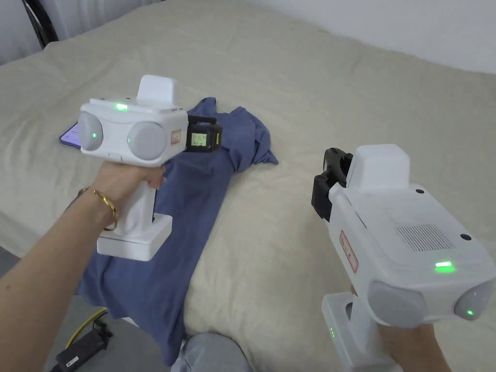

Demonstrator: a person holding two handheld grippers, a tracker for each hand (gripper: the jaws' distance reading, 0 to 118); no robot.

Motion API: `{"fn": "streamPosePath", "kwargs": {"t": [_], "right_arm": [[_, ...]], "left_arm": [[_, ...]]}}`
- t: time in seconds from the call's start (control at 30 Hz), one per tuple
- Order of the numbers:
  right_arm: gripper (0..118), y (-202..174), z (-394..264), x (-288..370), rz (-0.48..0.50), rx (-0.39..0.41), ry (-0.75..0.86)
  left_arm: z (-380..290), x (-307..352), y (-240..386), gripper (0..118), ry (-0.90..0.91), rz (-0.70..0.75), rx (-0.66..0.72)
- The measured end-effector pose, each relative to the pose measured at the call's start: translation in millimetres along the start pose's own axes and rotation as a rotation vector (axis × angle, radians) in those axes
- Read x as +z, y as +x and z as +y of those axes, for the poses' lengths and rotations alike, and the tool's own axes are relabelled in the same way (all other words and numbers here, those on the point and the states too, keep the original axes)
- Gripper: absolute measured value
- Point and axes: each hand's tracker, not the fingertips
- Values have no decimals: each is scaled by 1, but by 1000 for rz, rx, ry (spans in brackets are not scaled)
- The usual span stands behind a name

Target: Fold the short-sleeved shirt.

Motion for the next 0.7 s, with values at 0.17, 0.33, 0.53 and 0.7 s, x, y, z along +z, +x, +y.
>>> {"fn": "streamPosePath", "kwargs": {"t": [0.17, 0.33, 0.53, 0.7], "right_arm": [[0, 3, -10, -23, -6, -48, -29], [0, 15, -23, -44, -13, -59, -66], [0, 26, -35, -62, -31, -53, -91], [0, 32, -44, -72, -32, -51, -112]], "left_arm": [[19, -79, -7, 118, -153, 39, -68], [34, -147, -10, 118, -318, 16, -80], [34, -204, -4, 118, -496, -37, -152], [22, -234, 1, 99, -576, -48, -163]]}}
